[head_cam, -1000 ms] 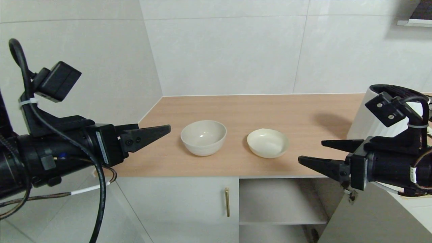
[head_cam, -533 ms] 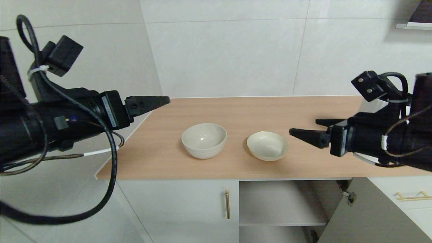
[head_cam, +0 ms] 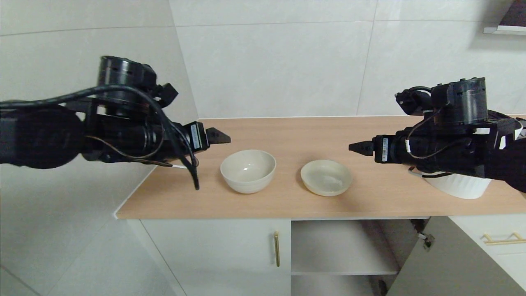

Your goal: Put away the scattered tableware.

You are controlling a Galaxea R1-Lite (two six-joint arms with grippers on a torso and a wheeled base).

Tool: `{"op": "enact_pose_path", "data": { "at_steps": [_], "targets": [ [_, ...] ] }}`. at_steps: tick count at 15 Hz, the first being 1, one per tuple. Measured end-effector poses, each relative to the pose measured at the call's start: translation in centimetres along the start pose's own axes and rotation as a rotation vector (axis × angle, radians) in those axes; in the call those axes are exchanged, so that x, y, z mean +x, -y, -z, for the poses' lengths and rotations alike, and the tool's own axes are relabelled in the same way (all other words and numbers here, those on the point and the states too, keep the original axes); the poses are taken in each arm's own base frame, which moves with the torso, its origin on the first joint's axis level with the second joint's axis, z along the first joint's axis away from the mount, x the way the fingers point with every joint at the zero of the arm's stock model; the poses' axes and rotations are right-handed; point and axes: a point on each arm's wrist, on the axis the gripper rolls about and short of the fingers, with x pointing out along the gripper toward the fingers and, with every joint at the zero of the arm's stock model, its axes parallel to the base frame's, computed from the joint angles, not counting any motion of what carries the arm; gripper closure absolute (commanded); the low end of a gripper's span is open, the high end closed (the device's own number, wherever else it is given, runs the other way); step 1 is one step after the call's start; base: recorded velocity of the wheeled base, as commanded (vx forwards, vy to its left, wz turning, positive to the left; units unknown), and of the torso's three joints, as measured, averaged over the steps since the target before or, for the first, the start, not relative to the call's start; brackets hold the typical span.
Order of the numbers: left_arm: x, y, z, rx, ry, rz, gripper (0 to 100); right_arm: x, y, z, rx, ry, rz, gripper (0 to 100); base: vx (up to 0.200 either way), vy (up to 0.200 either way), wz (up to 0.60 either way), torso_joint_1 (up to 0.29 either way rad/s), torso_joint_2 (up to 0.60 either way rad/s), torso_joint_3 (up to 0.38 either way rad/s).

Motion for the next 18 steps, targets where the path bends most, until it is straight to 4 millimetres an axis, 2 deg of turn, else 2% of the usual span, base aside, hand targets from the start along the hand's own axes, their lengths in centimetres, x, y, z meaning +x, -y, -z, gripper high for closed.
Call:
{"op": "enact_pose_path", "data": {
  "at_steps": [2,4,11,12,18],
  "targets": [
    [3.3,-0.7,0.3,-0.014,-0.008,-0.135,0,0.5,0.1,0.3,0.000,-0.012,0.009,0,0.000,0.000,0.00,0.000,0.00,0.000],
    [5.7,-1.2,0.8,-0.015,-0.032,-0.186,0,0.9,0.2,0.6,0.001,-0.022,0.015,0,0.000,0.000,0.00,0.000,0.00,0.000],
    [9.5,-1.6,2.0,-0.005,-0.091,-0.209,0,1.2,0.1,0.8,0.000,-0.032,0.016,0,0.000,0.000,0.00,0.000,0.00,0.000],
    [9.8,-1.7,2.1,-0.005,-0.097,-0.211,100,1.2,0.1,0.8,0.001,-0.032,0.016,0,0.000,0.000,0.00,0.000,0.00,0.000],
    [11.0,-1.1,3.1,0.009,-0.126,-0.204,100,1.2,0.1,0.9,0.000,-0.033,0.016,0,0.000,0.000,0.00,0.000,0.00,0.000]
  ]
}}
